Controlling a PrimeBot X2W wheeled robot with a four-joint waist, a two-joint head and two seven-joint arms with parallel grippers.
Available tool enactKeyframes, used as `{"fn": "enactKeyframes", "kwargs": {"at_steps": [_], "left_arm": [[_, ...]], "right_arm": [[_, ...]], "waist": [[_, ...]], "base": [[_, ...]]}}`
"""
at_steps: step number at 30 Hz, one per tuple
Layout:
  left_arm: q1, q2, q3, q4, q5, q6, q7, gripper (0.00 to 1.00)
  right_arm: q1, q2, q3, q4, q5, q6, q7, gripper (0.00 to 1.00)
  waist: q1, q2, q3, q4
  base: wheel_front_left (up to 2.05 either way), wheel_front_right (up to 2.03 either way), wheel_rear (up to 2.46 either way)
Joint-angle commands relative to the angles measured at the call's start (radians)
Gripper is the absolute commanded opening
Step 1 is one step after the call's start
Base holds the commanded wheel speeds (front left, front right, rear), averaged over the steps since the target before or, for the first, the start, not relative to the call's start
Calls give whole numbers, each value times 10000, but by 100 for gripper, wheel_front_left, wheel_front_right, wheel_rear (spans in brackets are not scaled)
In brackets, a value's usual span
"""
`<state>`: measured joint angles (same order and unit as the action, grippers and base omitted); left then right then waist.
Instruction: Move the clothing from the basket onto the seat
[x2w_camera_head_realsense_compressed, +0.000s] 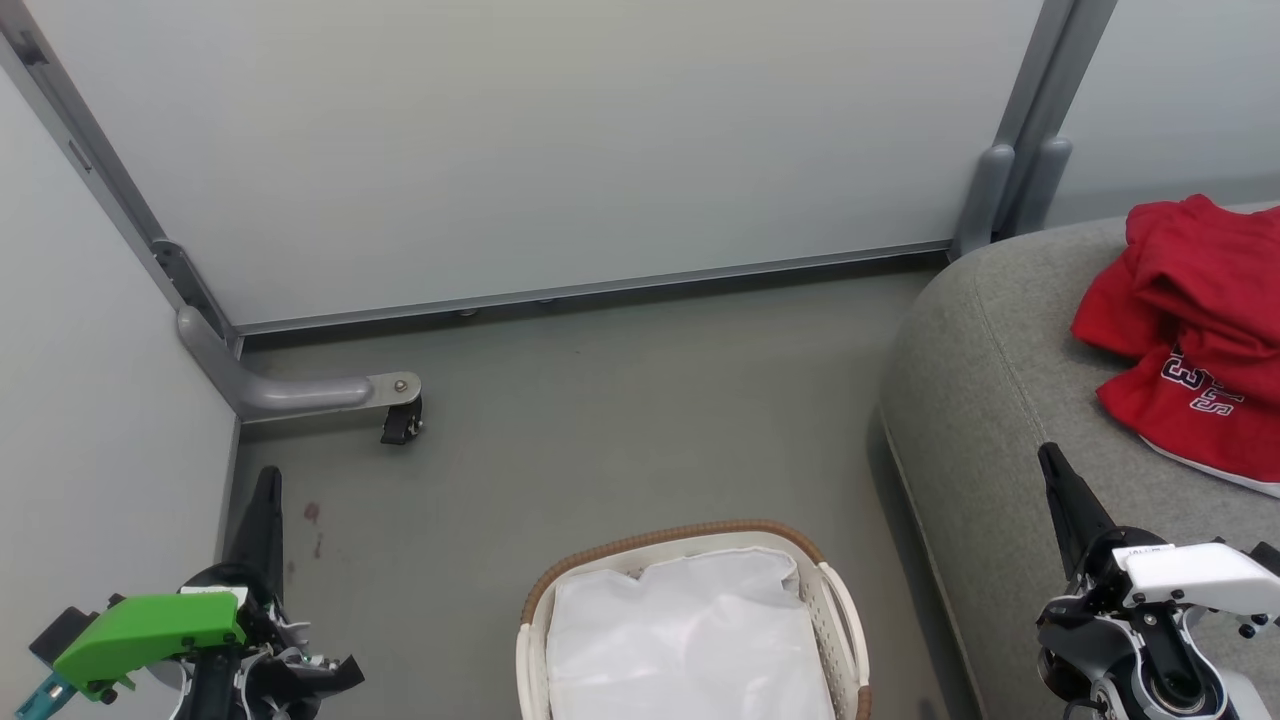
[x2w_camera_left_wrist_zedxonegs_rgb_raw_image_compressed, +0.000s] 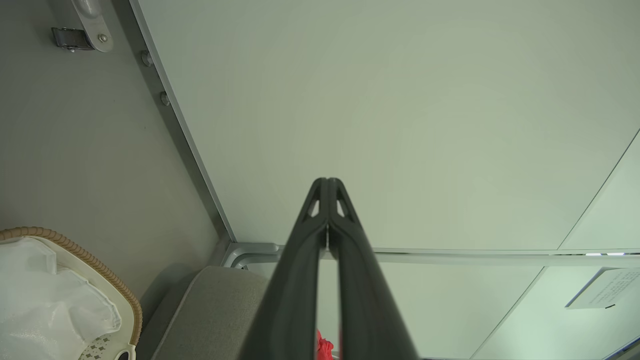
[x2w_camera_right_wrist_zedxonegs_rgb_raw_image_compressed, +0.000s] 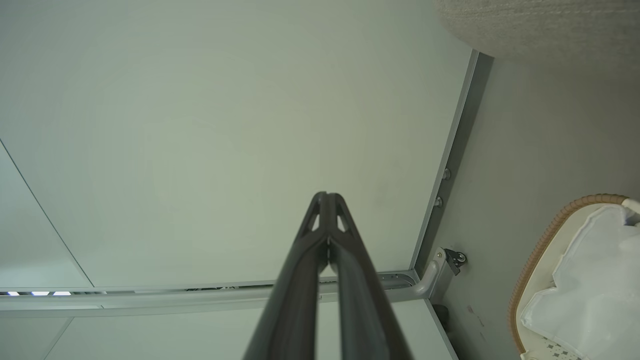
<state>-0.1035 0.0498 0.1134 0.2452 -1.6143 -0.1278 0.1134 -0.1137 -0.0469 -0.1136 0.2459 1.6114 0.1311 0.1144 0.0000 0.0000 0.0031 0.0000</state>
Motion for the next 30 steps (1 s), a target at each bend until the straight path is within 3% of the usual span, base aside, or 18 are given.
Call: {"fn": "enactKeyframes", "kwargs": {"at_steps": [1, 30], "left_arm": [[-98, 28, 31, -17, 21, -54, 41, 0], [-99, 23, 36, -18, 29, -54, 49, 0]], "right_arm": [[103, -63, -20, -37, 31, -7, 31, 0], [103, -62, -20, -37, 32, -7, 30, 0]], "waist": [[0, 0, 0, 0], [0, 0, 0, 0]], "base": [[0, 0, 0], [0, 0, 0]]}}
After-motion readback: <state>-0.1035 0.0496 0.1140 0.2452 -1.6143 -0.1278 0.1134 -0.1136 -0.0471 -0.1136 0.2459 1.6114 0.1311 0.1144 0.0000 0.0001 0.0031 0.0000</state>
